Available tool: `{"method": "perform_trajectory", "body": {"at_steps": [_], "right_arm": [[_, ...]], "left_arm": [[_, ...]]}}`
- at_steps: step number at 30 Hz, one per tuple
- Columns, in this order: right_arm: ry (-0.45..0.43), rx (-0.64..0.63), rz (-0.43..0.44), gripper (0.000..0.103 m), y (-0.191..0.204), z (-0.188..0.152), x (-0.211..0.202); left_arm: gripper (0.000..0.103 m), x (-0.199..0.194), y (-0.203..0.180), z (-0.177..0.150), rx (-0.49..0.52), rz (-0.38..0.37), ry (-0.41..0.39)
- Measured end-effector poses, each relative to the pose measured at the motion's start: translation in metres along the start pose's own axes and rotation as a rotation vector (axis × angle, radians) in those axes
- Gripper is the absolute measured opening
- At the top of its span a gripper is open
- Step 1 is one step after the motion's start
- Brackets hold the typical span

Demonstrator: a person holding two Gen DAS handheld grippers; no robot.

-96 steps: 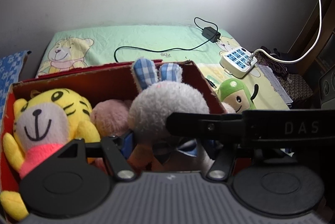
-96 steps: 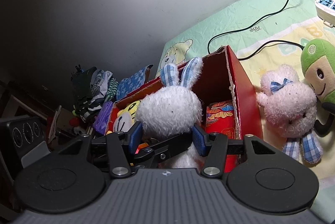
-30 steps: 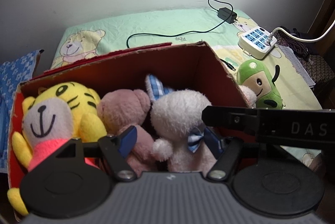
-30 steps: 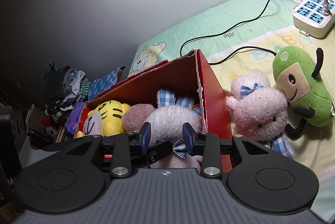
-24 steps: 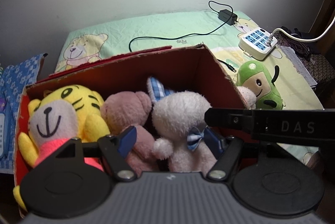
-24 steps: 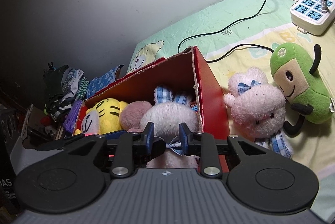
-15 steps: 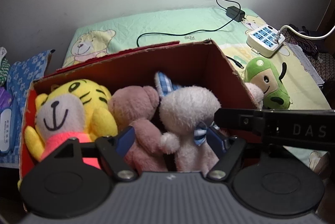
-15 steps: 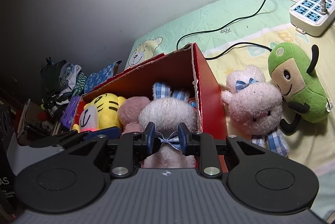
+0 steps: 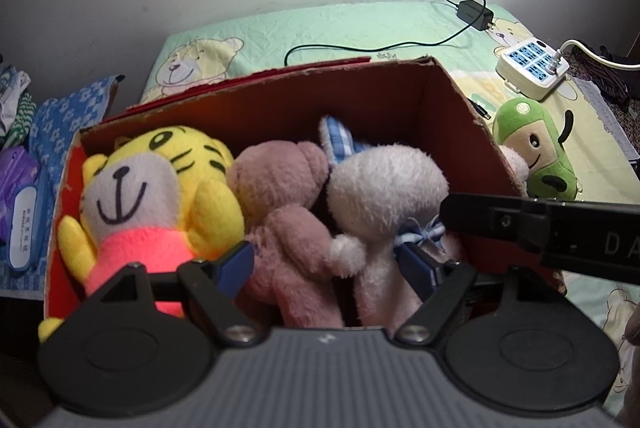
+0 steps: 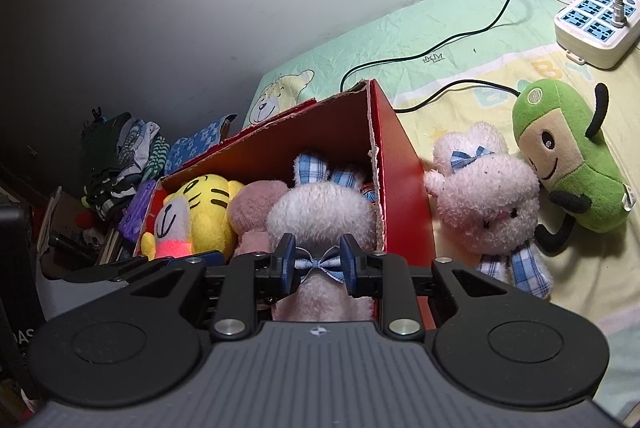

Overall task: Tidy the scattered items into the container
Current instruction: 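Open the right gripper to release the white bunny plush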

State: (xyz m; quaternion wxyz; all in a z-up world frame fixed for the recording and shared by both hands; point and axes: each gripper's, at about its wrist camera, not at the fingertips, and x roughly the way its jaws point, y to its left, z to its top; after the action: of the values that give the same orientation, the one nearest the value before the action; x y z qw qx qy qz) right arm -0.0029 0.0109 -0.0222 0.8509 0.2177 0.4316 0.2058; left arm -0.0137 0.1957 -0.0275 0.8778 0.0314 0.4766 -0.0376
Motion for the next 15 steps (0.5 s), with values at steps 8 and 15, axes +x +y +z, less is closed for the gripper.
{"method": "perform_trajectory", "body": {"at_steps": [8, 15], "right_arm": [[-0.009, -0.002, 0.014, 0.025, -0.0022, -0.0007, -0.0009], [-0.017, -0.018, 0.012, 0.025, -0.0010, -0.0019, -0.0014]], "left_arm": [[0.090, 0.0027, -0.0009, -0.0013, -0.004, 0.010, 0.004], [0.093, 0.0033, -0.0008, -0.0017, -0.007, 0.023, 0.013]]}}
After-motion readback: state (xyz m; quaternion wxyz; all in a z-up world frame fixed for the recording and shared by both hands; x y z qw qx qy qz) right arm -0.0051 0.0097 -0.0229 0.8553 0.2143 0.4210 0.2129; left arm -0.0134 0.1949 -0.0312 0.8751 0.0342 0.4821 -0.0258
